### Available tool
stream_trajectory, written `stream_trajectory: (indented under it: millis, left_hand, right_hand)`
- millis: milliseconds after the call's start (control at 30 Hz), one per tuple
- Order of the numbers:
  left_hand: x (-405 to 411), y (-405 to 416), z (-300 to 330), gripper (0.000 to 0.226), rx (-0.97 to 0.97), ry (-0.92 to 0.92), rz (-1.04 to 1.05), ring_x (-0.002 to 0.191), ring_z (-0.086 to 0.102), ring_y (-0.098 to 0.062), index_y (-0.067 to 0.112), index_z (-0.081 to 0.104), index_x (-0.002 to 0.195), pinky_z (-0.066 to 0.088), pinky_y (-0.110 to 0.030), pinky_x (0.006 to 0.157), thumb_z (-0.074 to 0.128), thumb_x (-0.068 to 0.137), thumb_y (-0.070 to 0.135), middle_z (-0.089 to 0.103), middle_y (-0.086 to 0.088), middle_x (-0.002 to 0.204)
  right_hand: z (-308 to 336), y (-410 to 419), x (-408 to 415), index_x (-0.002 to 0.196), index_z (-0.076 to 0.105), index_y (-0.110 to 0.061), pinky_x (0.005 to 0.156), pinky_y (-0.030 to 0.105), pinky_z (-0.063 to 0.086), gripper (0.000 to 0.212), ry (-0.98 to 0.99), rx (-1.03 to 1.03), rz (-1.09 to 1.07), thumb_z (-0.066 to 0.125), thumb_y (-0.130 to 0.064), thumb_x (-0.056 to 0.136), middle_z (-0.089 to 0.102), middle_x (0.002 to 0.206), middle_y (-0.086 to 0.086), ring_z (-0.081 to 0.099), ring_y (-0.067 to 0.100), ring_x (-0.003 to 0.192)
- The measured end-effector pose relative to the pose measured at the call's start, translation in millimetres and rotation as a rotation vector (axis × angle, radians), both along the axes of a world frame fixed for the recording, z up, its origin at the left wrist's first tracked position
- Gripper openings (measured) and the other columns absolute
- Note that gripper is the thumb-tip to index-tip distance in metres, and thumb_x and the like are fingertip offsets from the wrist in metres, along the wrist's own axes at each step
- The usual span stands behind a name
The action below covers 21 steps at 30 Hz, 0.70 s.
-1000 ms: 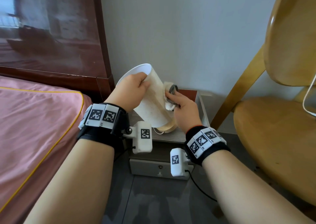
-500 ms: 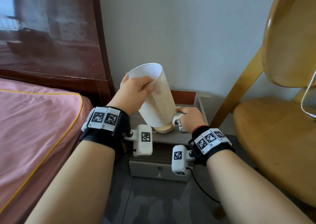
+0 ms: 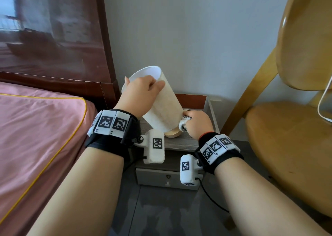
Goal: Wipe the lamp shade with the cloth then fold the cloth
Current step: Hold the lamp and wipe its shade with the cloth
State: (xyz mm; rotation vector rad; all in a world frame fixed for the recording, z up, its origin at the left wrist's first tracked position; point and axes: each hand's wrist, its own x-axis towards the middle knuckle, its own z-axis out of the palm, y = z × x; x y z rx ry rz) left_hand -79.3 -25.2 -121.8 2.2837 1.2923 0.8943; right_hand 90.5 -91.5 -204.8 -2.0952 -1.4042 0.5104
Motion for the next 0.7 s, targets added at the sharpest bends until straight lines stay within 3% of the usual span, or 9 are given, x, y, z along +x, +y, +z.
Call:
stream_trajectory:
  millis: [33,67,100,200,300,400,467,567,700]
  left_hand:
    - [1,2,0,0.036,0.012,-0.020,0.014,0.056,0.045,-0.017,0.011,0.059,0.088,0.036,-0.043,0.105,0.043,0.098,0.041,0.041,0.005,0.054]
    - [0,3,0,0.033,0.026,-0.027,0.022,0.057,0.045,-0.016,0.012,0.061,0.099,0.045,-0.038,0.084,0.043,0.098,0.040,0.042,0.005,0.056]
    - [0,4,0,0.031,0.039,-0.026,0.024,0.060,0.047,-0.017,0.013,0.061,0.105,0.043,-0.035,0.072,0.042,0.099,0.038,0.044,0.005,0.058]
    - [-4,4,1,0.028,0.063,-0.008,0.027,0.074,0.055,-0.023,0.015,0.058,0.117,0.045,-0.037,0.073,0.040,0.100,0.028,0.057,-0.002,0.075]
    - [-6,5,0,0.027,0.080,0.012,0.034,0.073,0.053,-0.024,0.015,0.058,0.117,0.045,-0.037,0.073,0.039,0.100,0.023,0.055,-0.003,0.073]
    - [-8,5,0,0.025,0.055,0.000,0.010,0.069,0.051,-0.023,0.015,0.060,0.113,0.044,-0.035,0.070,0.040,0.100,0.023,0.052,-0.001,0.068]
    - [-8,5,2,0.024,0.025,-0.022,-0.039,0.066,0.052,-0.022,0.016,0.061,0.112,0.042,-0.030,0.064,0.042,0.099,0.022,0.061,-0.007,0.076]
    - [-4,1,2,0.023,-0.001,-0.046,-0.114,0.046,0.045,-0.004,0.018,0.063,0.111,0.033,-0.013,0.045,0.044,0.098,0.021,0.056,0.006,0.065]
    - [2,-6,4,0.024,-0.013,-0.053,-0.194,0.033,0.041,0.000,0.016,0.066,0.110,0.029,-0.010,0.037,0.046,0.098,0.020,0.043,0.008,0.050]
  right_hand:
    - [2,0,-2,0.091,0.069,-0.008,0.082,0.043,0.054,0.026,0.003,-0.011,0.017,0.049,0.001,0.076,0.067,0.090,0.015,0.062,0.034,0.089]
    - [4,0,-3,0.089,0.069,-0.005,0.081,0.045,0.055,0.025,0.013,-0.022,0.034,0.048,0.002,0.076,0.066,0.086,0.017,0.062,0.034,0.085]
    - [5,0,-4,0.088,0.068,-0.003,0.078,0.047,0.056,0.025,0.016,-0.027,0.048,0.048,0.003,0.074,0.066,0.085,0.020,0.062,0.036,0.083]
    - [9,1,-2,0.099,0.071,-0.002,0.077,0.046,0.057,0.035,0.016,-0.028,0.012,0.049,0.005,0.072,0.069,0.092,0.020,0.064,0.038,0.085]
    - [12,6,3,0.112,0.067,-0.005,0.077,0.043,0.054,0.045,0.192,-0.020,-0.080,0.049,0.011,0.073,0.068,0.097,0.019,0.062,0.033,0.081]
    - [20,8,2,0.131,0.055,-0.018,0.092,0.047,0.052,0.053,0.422,0.290,-0.271,0.046,0.007,0.085,0.060,0.127,0.012,0.062,0.032,0.100]
    - [34,8,0,0.139,0.044,-0.021,0.099,0.043,0.049,0.057,0.485,0.522,-0.314,0.045,0.002,0.088,0.053,0.135,0.006,0.058,0.025,0.115]
    - [56,9,-7,0.139,0.044,-0.022,0.102,0.025,0.042,0.059,0.454,0.728,-0.221,0.045,0.003,0.085,0.053,0.136,0.000,0.053,0.012,0.121]
    - [60,8,-25,0.138,0.050,-0.019,0.103,0.023,0.042,0.065,0.306,0.689,0.082,0.041,0.011,0.081,0.058,0.130,-0.002,0.054,0.010,0.120]
